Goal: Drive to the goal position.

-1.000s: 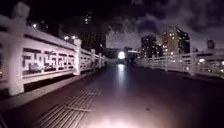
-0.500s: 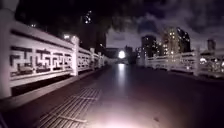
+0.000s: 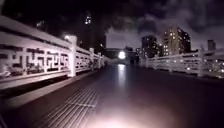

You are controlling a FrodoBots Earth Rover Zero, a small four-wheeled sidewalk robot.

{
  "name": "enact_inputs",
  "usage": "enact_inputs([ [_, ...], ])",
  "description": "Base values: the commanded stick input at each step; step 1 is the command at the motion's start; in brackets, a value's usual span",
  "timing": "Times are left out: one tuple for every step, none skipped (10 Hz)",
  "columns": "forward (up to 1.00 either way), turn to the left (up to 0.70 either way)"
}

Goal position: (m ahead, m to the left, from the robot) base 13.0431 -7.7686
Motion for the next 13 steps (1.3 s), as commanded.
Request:
enact_inputs([
  [0.45, 0.00],
  [0.45, 0.00],
  [0.45, 0.00],
  [0.45, 0.00],
  [0.45, 0.00],
  [0.45, 0.00],
  [0.45, 0.00],
  [0.45, 0.00],
  [0.45, 0.00],
  [0.45, 0.00],
  [0.45, 0.00],
  [0.45, 0.00],
  [0.45, 0.00],
])
